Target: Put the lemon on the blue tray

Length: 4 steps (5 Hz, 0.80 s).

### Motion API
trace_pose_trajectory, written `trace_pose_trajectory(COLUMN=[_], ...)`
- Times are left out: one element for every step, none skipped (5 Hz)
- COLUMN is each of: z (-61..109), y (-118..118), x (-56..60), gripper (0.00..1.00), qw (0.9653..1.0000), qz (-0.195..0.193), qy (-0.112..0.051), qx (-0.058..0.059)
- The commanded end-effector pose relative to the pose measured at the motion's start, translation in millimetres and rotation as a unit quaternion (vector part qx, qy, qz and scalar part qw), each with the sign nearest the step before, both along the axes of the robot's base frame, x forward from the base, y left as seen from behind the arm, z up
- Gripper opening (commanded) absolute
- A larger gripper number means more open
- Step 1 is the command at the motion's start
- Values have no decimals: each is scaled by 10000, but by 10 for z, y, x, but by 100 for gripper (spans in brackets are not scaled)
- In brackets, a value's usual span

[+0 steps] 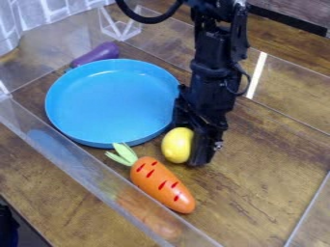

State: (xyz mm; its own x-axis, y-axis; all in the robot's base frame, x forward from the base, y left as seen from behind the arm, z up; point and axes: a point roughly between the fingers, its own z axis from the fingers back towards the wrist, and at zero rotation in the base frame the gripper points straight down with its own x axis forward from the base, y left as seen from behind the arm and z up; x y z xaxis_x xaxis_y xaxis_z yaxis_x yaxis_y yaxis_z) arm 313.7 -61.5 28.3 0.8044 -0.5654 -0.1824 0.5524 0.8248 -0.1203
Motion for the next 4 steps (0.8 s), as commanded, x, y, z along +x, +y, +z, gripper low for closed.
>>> trace_pose_trajectory(z=[288, 293, 324, 578], y=[107, 147, 188, 354], x=[35, 17, 2, 42], gripper=[0, 0, 0, 0], qw=[9990, 9990, 9987, 9982], qz=[9, 165, 307, 187], qy=[-443, -424, -408, -534], qx=[-50, -5, 46, 183])
